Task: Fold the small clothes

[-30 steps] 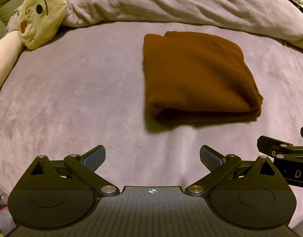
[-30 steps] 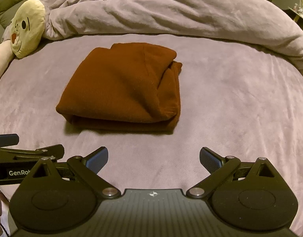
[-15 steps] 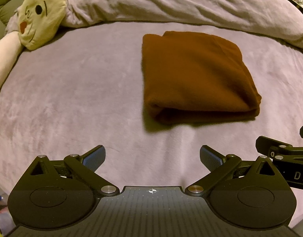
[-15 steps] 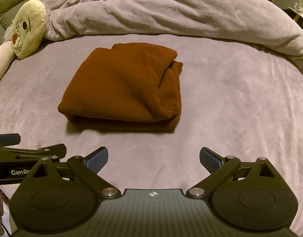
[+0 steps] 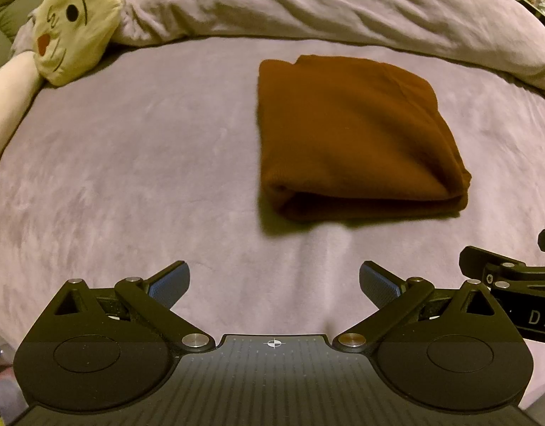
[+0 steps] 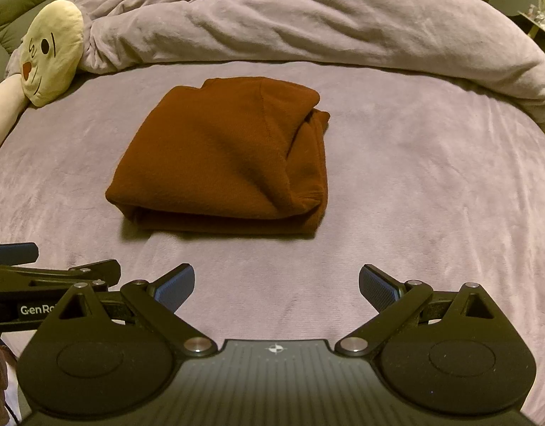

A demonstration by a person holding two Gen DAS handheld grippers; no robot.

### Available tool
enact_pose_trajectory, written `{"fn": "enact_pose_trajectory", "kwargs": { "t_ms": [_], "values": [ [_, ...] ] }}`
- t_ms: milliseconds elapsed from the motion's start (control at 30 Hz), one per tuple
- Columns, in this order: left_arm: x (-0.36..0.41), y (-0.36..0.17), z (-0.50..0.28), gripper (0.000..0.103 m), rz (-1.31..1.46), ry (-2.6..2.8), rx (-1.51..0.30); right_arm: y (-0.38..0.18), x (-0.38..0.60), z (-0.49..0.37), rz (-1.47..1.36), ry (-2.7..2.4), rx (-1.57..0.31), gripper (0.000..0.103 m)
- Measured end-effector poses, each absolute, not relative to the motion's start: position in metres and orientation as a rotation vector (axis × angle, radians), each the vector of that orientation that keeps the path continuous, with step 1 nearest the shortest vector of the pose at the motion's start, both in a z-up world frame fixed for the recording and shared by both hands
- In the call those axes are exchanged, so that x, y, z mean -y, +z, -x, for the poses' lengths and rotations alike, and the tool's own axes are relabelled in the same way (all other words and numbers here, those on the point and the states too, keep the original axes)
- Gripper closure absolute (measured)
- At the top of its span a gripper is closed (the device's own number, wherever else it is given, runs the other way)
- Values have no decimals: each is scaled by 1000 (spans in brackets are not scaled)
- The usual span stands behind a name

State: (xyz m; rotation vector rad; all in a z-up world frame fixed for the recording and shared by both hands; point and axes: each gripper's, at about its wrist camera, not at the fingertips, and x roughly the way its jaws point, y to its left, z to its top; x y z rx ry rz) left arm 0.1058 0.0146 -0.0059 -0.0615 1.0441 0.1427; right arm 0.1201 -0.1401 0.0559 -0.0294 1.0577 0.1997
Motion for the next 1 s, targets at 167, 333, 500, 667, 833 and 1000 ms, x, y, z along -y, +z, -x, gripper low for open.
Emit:
{"fn": "enact_pose_trajectory", "kwargs": {
  "t_ms": [167,333,500,667,833,1000],
  "values": [
    [-16,-5,-106,0,65,139,-1042,56,140,-118,25,198,-1055,4],
    [-18,-4,-106,0,78,133,-1043,56,141,-119,18,195,-1057,4],
    [-19,-4,-105,0,87,132,-1043,56,141,-120,14,194,-1056,4],
    [-23,-3,-103,0,123,125,-1026,56,142,-120,16,194,-1053,4],
    [-17,-3,-102,0,74,139,-1023,56,142,-120,13,190,-1053,4],
    [-16,-1,-103,0,49,160,-1016,56,142,-120,15,188,-1051,4]
  ]
}}
